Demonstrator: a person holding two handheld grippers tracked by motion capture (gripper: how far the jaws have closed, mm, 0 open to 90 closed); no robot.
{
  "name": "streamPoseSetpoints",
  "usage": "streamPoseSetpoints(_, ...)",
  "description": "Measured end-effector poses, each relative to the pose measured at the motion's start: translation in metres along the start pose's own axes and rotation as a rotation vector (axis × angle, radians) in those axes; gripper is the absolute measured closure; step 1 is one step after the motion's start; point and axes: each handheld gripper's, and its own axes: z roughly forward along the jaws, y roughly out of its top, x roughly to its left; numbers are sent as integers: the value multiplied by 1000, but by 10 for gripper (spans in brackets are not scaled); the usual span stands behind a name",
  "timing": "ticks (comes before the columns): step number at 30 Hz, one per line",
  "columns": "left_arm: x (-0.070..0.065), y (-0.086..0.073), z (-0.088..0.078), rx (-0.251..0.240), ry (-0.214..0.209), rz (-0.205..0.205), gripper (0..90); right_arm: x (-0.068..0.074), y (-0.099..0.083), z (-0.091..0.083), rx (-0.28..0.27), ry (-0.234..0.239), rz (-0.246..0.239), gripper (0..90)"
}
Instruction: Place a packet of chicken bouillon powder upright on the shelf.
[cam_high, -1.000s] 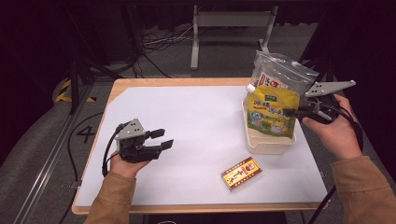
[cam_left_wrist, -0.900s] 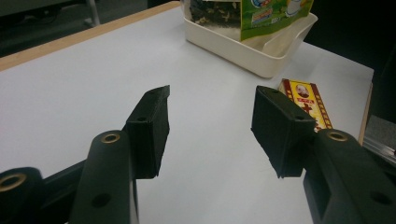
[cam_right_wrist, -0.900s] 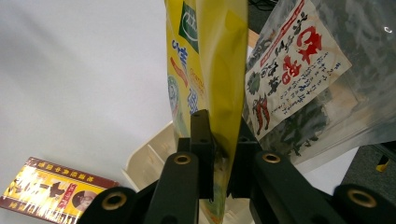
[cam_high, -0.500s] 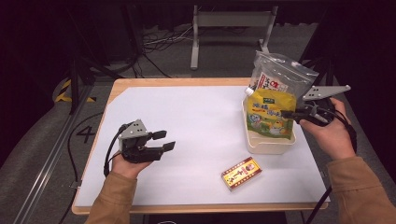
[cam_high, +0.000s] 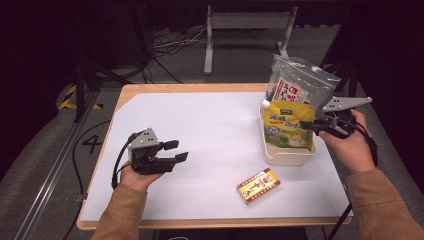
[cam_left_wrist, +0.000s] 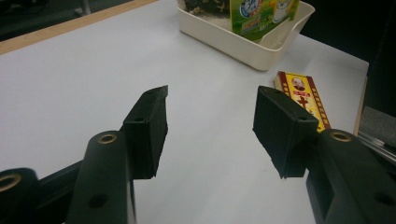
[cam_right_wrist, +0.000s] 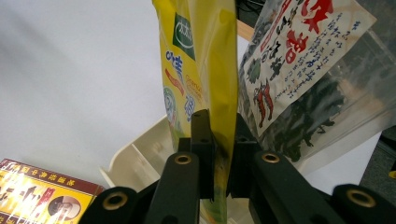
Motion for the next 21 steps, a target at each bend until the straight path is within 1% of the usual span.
streamPoseSetpoints(2,0,0,0,0,-1,-2,450,-1,-2,0,-3,3,6,847)
streamPoseSetpoints(5,0,0,1,5,-4,-6,450,-3,-5,2,4,21,18,841)
streamPoseSetpoints(8,0,0,1,5,-3,-4,450,-4,-8,2,7,25,27,837)
streamPoseSetpoints(17,-1,0,2,9,-9,-4,449,-7,-18,2,6,24,63,833)
streamPoseSetpoints(21,0,-1,2,12,-9,-8,449,-8,-24,2,-4,27,74,831)
